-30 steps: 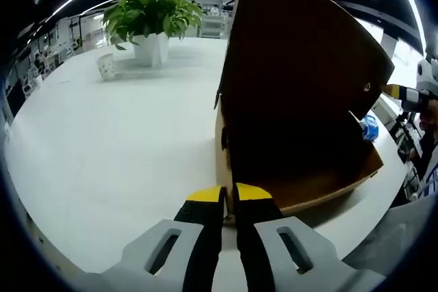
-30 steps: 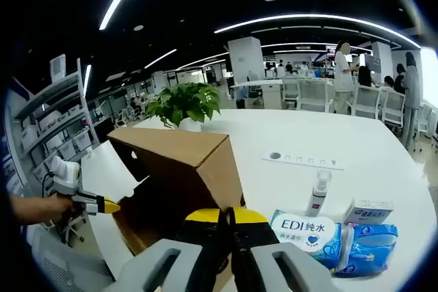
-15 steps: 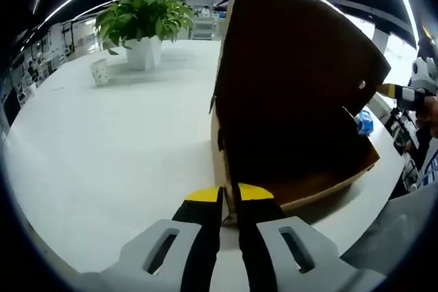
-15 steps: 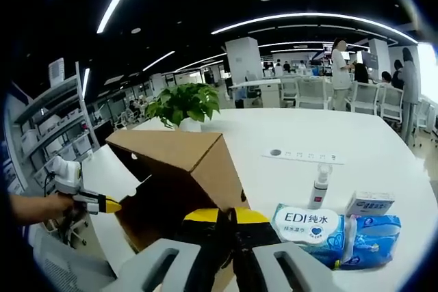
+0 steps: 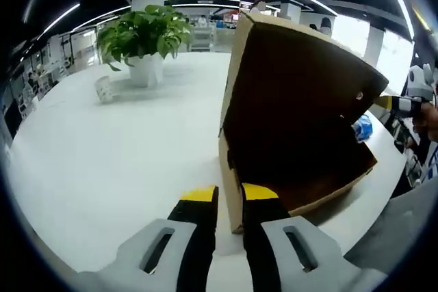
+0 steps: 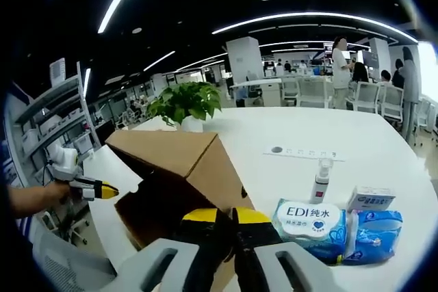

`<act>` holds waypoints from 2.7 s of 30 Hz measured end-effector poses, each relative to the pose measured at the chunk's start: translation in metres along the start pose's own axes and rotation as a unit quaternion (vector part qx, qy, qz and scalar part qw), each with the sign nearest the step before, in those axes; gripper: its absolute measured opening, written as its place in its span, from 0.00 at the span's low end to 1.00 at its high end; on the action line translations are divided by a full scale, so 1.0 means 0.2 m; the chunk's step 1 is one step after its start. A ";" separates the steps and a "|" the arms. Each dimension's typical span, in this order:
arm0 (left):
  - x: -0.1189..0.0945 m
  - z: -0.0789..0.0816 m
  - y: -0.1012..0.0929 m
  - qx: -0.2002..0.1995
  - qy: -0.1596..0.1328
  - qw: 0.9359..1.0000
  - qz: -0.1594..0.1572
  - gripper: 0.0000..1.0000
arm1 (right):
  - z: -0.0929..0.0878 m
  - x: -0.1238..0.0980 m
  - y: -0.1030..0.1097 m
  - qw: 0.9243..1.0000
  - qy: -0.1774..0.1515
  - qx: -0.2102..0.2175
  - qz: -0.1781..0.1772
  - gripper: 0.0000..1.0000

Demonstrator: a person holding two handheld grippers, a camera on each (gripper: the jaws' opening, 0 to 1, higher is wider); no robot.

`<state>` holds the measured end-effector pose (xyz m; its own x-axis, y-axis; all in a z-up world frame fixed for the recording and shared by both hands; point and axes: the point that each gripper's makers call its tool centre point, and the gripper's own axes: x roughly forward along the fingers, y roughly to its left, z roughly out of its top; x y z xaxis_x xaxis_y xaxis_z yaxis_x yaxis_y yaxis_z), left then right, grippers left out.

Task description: Operate the shoe box by opening the lid, removing the specified soft item, and placing it in the target area until the item is outside and the box remains undamaged.

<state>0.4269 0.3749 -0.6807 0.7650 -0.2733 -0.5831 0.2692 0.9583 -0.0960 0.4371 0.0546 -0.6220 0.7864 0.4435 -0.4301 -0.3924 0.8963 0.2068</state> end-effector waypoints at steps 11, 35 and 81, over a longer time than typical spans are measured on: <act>-0.02 0.10 -0.01 0.019 -0.016 1.000 -0.007 0.13 | -0.04 -0.01 0.01 1.000 0.004 -0.001 0.003 0.03; -0.08 0.35 -0.12 0.068 -0.056 0.996 -0.024 0.14 | -0.05 -0.04 0.06 0.999 -0.001 -0.030 0.013 0.06; -0.13 0.10 -0.19 0.109 -0.023 0.992 -0.062 0.24 | -0.29 -0.08 0.15 0.991 0.031 -0.116 0.059 0.18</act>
<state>0.4090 0.3442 -0.6450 0.7434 -0.3956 -0.5393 0.4785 0.8779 0.0155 0.3849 0.0735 -0.6597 0.7004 0.5379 -0.4693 -0.5846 0.8095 0.0553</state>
